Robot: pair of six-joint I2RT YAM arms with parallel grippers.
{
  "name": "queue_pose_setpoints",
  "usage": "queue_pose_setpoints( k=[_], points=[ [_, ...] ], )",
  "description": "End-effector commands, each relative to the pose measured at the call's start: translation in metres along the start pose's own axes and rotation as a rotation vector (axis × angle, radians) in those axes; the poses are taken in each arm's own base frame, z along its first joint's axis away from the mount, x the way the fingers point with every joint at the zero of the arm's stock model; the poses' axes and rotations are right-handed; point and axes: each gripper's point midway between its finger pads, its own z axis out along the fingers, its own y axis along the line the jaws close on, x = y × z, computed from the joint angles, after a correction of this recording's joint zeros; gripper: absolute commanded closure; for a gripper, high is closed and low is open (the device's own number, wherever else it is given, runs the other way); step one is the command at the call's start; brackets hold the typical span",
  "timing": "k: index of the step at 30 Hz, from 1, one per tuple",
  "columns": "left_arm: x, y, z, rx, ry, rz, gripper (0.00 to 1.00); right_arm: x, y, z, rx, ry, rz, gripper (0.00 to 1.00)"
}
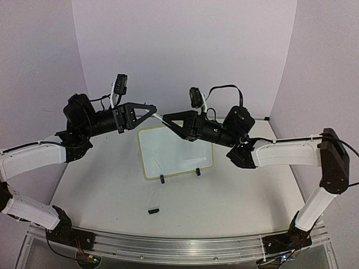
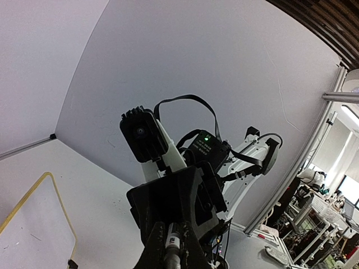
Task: Write a sentence on the whiteboard
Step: Adjust the whiteboard marker at the center of the board.
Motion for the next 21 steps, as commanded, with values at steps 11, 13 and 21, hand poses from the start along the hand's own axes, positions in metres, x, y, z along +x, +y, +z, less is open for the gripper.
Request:
queue_pose_setpoints(
  k=[11, 13, 21],
  points=[
    [0.002, 0.0039, 0.0023, 0.015, -0.031, 0.04, 1.0, -0.0093, 0.0186, 0.0121, -0.082, -0.025, -0.017, 0.74],
    [0.0002, 0.0028, 0.0013, 0.014, -0.039, 0.049, 1.0, -0.0082, 0.0168, 0.0132, -0.083, -0.024, -0.01, 0.74],
    [0.0031, 0.0024, -0.001, 0.012, -0.036, 0.05, 1.0, -0.0097, 0.0158, 0.0118, -0.092, -0.048, -0.003, 0.93]
  ],
)
